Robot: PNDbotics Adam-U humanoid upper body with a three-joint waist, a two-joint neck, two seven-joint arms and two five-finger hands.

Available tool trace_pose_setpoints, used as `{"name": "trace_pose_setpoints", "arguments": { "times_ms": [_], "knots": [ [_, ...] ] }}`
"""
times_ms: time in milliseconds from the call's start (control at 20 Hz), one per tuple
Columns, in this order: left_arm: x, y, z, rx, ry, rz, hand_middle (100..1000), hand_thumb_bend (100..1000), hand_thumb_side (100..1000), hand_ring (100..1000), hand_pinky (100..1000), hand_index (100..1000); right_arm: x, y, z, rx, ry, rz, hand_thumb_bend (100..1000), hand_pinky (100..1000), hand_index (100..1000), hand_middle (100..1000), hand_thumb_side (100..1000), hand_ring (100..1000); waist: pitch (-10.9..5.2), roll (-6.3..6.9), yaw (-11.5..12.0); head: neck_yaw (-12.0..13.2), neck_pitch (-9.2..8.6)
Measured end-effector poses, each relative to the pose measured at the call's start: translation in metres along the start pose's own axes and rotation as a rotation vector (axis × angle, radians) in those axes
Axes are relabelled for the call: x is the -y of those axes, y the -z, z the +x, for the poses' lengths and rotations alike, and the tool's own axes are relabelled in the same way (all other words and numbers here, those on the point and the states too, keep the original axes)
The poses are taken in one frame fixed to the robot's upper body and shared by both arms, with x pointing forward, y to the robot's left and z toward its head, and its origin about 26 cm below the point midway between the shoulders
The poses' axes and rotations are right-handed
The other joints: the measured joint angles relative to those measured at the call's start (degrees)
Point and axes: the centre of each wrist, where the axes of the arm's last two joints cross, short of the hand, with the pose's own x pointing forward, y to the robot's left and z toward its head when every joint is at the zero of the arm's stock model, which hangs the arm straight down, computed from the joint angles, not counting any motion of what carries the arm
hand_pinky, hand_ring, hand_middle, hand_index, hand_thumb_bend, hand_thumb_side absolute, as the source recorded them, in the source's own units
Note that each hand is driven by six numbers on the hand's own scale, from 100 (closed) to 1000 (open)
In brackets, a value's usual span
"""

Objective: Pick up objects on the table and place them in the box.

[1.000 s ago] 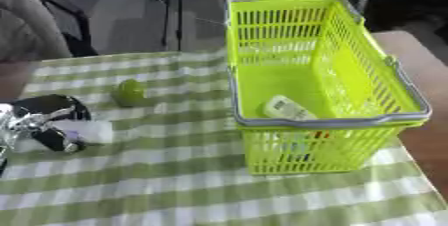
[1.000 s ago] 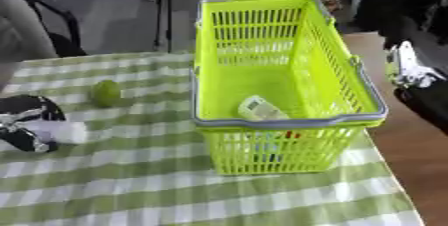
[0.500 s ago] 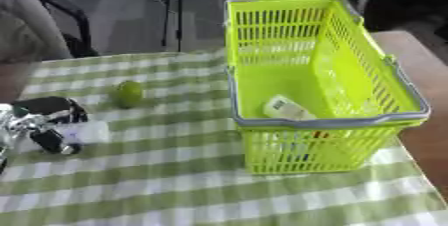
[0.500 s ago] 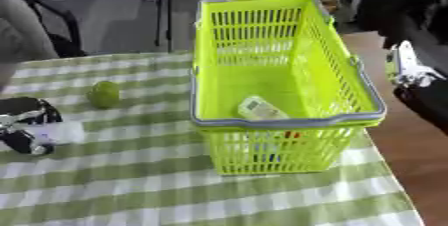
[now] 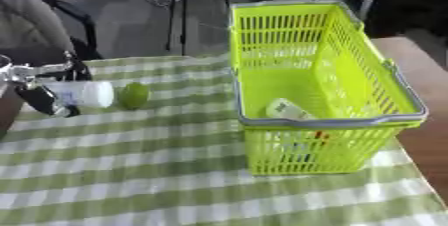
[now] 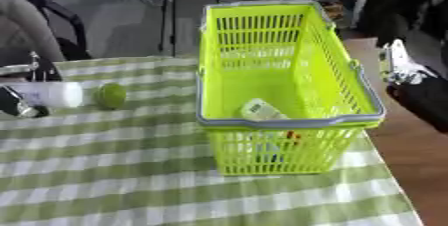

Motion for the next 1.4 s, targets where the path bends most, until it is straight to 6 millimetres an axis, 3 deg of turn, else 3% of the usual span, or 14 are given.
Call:
{"name": "trace_pose_setpoints", "arguments": {
  "times_ms": [150,400,450,500,650,850,950,1000,1150,1200,1250,1300,1350,1400],
  "knots": [
    [-0.033,0.004,0.025,0.091,0.049,0.091,427,322,100,500,615,574,0.000,0.000,0.000,0.000,0.000,0.001,100,577,842,628,501,581,-0.48,0.00,-0.22,0.01,0.02],
    [-0.060,0.023,0.061,0.220,0.078,0.176,429,327,100,502,620,577,-0.002,0.000,0.001,0.004,0.004,0.011,100,578,842,629,499,582,-1.04,-0.12,-1.71,0.32,0.02],
    [-0.065,0.028,0.070,0.248,0.086,0.194,432,548,710,505,624,581,-0.002,0.000,0.001,0.005,0.004,0.012,100,578,842,630,606,582,-1.16,-0.01,-1.82,0.41,0.02],
    [-0.066,0.032,0.076,0.270,0.092,0.206,432,340,100,504,623,581,-0.002,0.000,0.001,0.006,0.005,0.015,100,578,842,630,498,582,-1.18,0.17,-1.91,0.53,0.02],
    [-0.074,0.054,0.104,0.357,0.116,0.251,436,358,100,509,629,586,-0.004,0.004,0.003,0.025,0.012,0.026,100,579,843,631,497,584,-1.19,0.32,-4.05,1.41,-0.05],
    [-0.072,0.084,0.143,0.440,0.183,0.300,442,401,100,518,640,591,-0.007,0.009,0.007,0.058,0.027,0.038,100,580,843,632,496,584,-1.08,1.52,-6.43,2.68,-0.62],
    [-0.069,0.092,0.154,0.455,0.213,0.334,441,420,100,517,642,590,-0.008,0.012,0.008,0.071,0.035,0.040,100,580,843,632,496,584,-0.81,1.55,-7.24,3.11,-1.02],
    [-0.067,0.095,0.157,0.460,0.224,0.356,473,514,100,544,651,615,-0.009,0.012,0.009,0.075,0.038,0.041,100,580,843,632,496,584,-0.67,1.59,-7.61,3.22,-1.10],
    [-0.063,0.101,0.166,0.465,0.268,0.425,510,575,111,577,665,641,-0.009,0.014,0.010,0.082,0.042,0.042,100,580,843,632,495,585,-0.49,1.78,-8.27,3.50,-1.49],
    [-0.062,0.103,0.168,0.464,0.288,0.442,821,1000,570,848,837,881,-0.010,0.014,0.010,0.083,0.044,0.043,100,580,842,631,495,584,-0.45,1.81,-8.34,3.55,-1.53],
    [-0.062,0.103,0.169,0.456,0.318,0.459,821,1000,570,848,837,881,-0.010,0.014,0.010,0.084,0.045,0.043,100,580,842,631,495,584,-0.39,1.82,-8.35,3.55,-1.55],
    [-0.062,0.103,0.170,0.444,0.352,0.477,897,1000,802,923,928,929,-0.010,0.014,0.010,0.086,0.045,0.043,100,579,843,630,497,584,-0.33,1.82,-8.35,3.54,-1.55],
    [-0.061,0.103,0.170,0.431,0.382,0.497,897,1000,802,923,928,929,-0.010,0.014,0.010,0.086,0.045,0.043,100,579,843,630,497,584,-0.33,1.84,-8.33,3.52,-1.56],
    [-0.060,0.104,0.170,0.420,0.406,0.517,911,995,867,937,947,938,-0.010,0.014,0.010,0.086,0.045,0.043,100,579,842,630,497,584,-0.33,1.85,-8.30,3.49,-1.56]
  ]
}}
